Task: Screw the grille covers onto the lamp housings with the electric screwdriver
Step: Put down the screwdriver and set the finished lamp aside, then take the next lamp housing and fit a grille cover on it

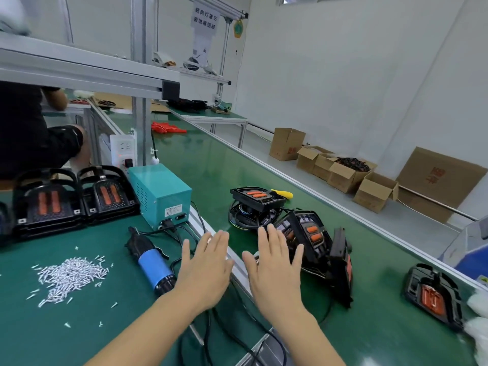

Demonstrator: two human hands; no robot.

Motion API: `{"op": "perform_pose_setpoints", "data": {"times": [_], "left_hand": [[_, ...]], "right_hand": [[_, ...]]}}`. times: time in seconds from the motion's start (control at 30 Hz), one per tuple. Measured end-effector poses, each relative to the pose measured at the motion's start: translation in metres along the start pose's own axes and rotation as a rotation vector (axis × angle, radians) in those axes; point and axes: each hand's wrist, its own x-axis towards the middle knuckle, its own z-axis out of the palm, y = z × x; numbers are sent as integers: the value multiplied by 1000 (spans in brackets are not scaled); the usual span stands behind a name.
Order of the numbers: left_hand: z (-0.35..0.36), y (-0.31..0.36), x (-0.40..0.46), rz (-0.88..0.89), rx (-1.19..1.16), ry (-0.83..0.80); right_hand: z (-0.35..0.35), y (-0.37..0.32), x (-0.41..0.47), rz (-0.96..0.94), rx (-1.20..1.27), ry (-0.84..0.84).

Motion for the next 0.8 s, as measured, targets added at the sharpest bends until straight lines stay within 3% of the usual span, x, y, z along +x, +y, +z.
{"op": "perform_pose_setpoints", "data": {"times": [0.43,0.8], "left_hand": [[-33,-118,-101,-424,169,-9],[-48,-208,-203,-713,157,50]], "right_hand": [[25,-155,-16,-462,146,-286],[45,-282,-64,-875,219,-381]]}}
